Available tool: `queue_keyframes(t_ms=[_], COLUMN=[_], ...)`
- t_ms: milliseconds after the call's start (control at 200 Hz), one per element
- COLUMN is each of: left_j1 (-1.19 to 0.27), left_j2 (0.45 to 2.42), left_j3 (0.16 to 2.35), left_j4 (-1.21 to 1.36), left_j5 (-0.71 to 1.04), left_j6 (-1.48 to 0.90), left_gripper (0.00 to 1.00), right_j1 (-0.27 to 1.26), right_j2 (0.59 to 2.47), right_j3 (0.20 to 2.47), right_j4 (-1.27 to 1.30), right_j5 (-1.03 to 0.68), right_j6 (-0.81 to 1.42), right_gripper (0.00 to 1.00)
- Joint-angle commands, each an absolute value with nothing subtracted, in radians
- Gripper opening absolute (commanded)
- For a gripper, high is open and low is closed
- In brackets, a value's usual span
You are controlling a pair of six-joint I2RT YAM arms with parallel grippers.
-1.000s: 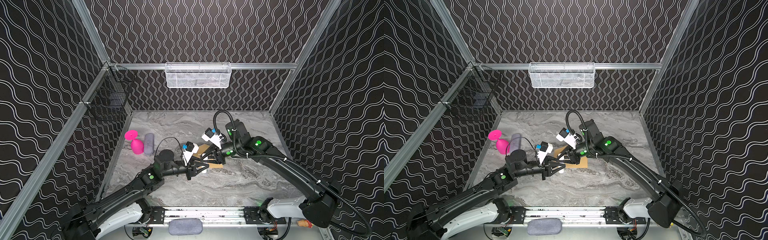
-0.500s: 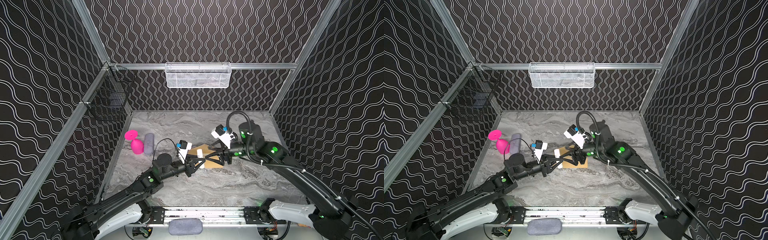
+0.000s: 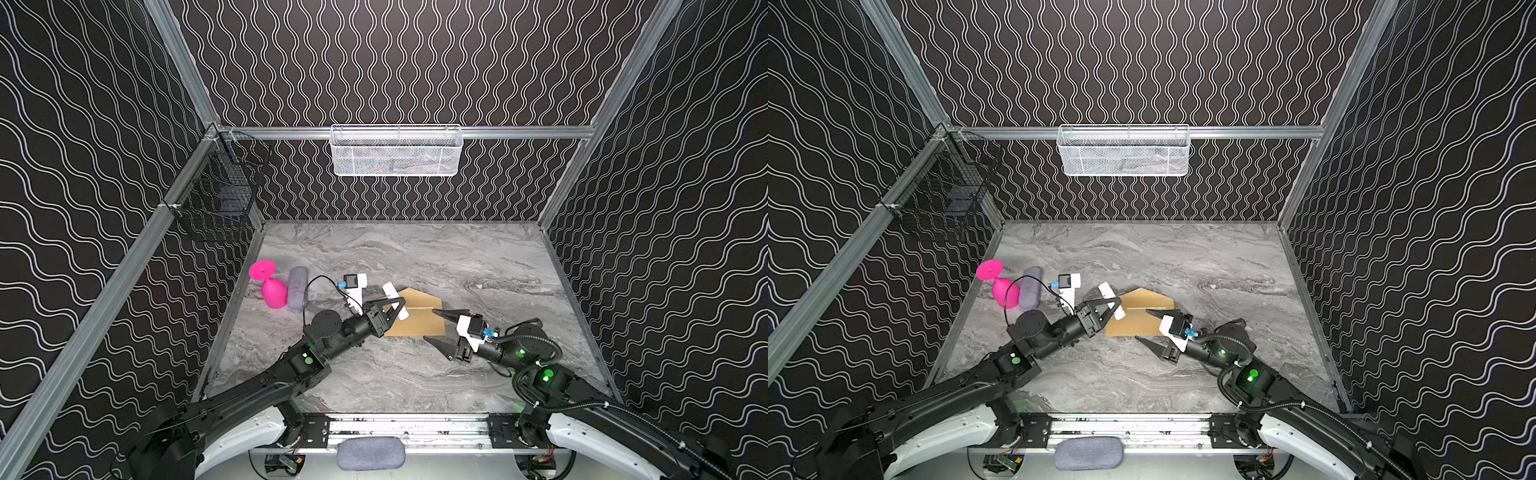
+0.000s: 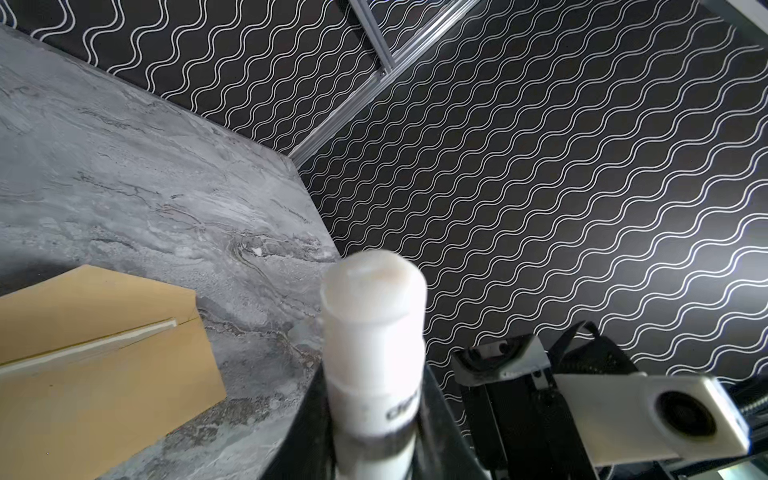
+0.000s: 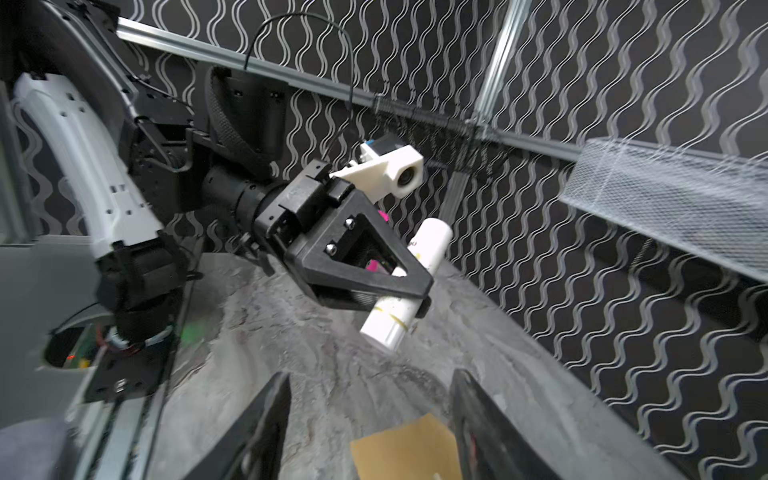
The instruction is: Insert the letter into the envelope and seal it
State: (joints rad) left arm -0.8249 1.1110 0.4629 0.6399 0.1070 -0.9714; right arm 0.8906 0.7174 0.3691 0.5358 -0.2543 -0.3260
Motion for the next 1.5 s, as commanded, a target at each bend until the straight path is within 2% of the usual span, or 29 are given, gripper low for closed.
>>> queue_keyframes(t_ms=[0,220,435,921,1491], left_j1=[-0.818,-0.812,-0.811,-0.81,-0.81], left_j2=[1.134,1.186,1.191,1.225,1.22], left_j3=[0.447,0.439,0.402,0.377,0.365], left_j4=[0.795,0.902,0.991,1.128,1.16], left_j5=[0.087,0.099,0.099,0.132,0.135], left_j6=[-1.051,-1.093,-1.085,-1.077,-1.063], left_gripper=[0.0,0.0,0.0,0.0,0.0], right_j1=[0.967,1.073,1.084,1.087,1.089], right_j2=[0.777,0.975,1.092,1.29,1.36], right_j3=[0.316,0.287,0.268,0.337,0.392], right_j4=[0.868,1.12,1.348,1.488,1.486], right_j5=[-0.05,0.093,0.175,0.186,0.162], right_j6=[-0.448,-0.55,-0.5,-0.439,-0.357], right_gripper=[0.64,0.63,0.61,0.51,0.29])
